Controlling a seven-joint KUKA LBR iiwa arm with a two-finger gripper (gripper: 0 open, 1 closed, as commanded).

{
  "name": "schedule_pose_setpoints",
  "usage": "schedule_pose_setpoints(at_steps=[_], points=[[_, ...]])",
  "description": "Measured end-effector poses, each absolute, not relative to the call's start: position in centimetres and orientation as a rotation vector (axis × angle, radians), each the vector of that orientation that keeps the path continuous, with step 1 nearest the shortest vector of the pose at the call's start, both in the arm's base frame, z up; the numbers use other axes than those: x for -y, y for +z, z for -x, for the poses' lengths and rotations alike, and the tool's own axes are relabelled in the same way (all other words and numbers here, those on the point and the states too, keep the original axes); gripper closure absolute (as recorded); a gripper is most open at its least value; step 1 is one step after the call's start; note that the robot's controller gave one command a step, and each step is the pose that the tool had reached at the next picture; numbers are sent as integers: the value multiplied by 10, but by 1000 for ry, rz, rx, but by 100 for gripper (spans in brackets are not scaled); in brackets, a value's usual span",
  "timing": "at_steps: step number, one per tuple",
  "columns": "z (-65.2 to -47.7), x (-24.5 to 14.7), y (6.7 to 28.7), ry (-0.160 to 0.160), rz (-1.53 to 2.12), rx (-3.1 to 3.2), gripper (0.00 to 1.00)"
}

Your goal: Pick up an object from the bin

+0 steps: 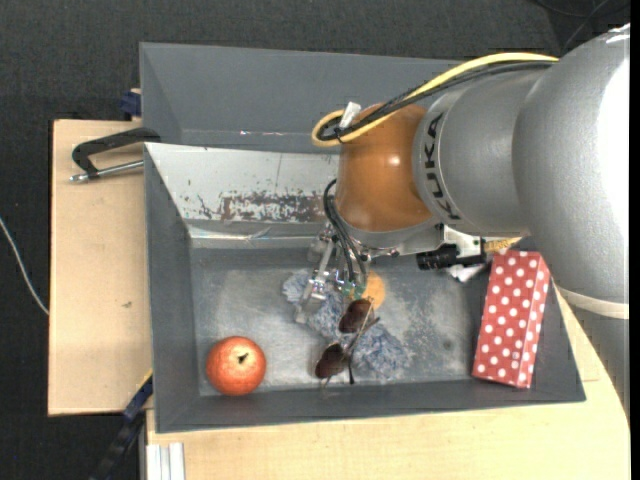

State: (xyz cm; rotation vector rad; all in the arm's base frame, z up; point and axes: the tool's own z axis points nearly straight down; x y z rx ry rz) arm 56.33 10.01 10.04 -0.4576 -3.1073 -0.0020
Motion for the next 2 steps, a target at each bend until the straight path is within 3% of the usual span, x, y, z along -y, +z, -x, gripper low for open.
schedule_pose_setpoints(at_steps=[1,2], points=[[-567,-96,84,-4,339,3126,0],[-553,-92,76,-13,692,3075,100]])
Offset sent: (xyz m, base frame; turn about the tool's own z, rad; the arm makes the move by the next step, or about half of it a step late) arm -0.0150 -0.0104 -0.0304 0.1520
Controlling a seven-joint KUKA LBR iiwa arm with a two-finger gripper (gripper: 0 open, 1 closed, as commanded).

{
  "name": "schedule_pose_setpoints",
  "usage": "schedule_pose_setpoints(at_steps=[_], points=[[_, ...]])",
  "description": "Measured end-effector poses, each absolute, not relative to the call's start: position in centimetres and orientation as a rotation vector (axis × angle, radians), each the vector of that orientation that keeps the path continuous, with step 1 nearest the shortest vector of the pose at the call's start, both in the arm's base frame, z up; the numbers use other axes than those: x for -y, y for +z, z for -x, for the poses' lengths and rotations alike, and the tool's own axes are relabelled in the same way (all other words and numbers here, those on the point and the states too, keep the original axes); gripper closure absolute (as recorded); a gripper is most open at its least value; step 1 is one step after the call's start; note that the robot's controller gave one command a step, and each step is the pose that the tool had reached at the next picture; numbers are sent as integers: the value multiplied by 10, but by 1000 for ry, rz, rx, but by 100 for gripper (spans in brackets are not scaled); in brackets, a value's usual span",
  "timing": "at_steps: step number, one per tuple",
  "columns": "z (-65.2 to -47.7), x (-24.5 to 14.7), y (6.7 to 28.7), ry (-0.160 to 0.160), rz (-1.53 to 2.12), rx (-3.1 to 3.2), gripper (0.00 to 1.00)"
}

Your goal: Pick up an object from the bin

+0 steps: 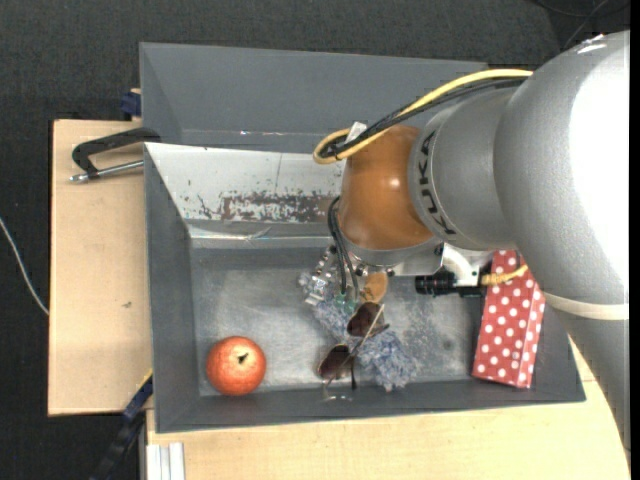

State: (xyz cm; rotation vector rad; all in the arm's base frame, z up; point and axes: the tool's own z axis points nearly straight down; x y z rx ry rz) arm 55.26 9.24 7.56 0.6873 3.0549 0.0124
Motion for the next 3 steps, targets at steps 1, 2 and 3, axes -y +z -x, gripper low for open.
schedule_pose_setpoints(at_steps=[1,2,3], points=[[-553,-92,76,13,-688,-3055,100],[-552,-93,77,11,-687,-3057,100],[-552,-93,79,8,-687,-3059,100]])
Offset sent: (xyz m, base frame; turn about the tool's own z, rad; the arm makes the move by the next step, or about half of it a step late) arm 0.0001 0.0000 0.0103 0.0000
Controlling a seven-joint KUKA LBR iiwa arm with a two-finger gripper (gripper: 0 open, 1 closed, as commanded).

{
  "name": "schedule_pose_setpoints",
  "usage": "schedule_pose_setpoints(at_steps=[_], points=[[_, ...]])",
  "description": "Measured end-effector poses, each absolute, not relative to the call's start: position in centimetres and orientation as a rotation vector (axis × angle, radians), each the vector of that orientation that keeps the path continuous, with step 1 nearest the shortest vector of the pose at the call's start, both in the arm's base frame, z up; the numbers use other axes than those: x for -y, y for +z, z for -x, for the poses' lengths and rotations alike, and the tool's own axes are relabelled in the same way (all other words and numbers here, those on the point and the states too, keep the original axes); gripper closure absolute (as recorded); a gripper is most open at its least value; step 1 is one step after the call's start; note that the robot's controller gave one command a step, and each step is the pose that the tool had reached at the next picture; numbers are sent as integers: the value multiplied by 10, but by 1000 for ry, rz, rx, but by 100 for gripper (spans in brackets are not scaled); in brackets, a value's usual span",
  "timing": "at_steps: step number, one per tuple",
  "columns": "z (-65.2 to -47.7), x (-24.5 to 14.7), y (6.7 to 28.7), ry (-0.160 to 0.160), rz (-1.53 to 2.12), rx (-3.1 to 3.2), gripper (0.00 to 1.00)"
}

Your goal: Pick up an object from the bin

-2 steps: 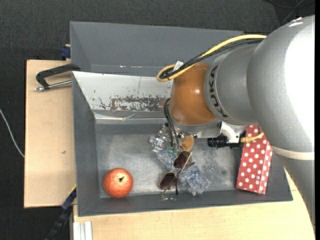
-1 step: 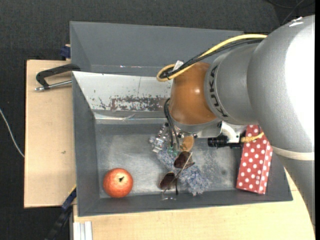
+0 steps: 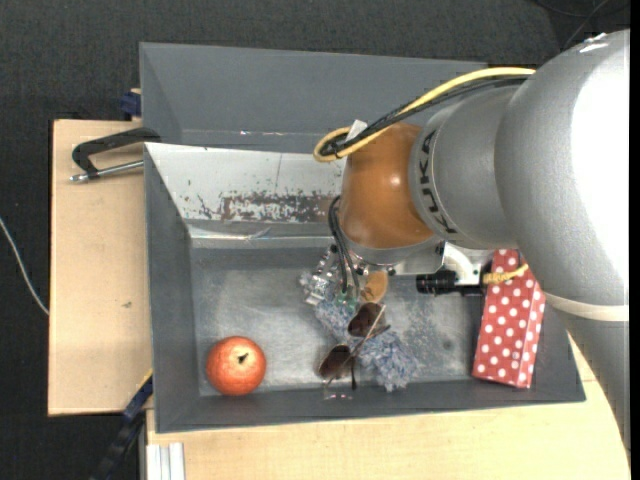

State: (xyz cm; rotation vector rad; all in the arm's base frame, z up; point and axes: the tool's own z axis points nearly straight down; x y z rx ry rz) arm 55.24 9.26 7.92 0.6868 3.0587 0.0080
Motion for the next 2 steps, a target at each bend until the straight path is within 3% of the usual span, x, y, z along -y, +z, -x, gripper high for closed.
schedule_pose_setpoints(at_steps=[1,2], points=[[-551,-92,84,4,-688,-3064,100],[-549,-92,105,-1,-689,-3071,100]])
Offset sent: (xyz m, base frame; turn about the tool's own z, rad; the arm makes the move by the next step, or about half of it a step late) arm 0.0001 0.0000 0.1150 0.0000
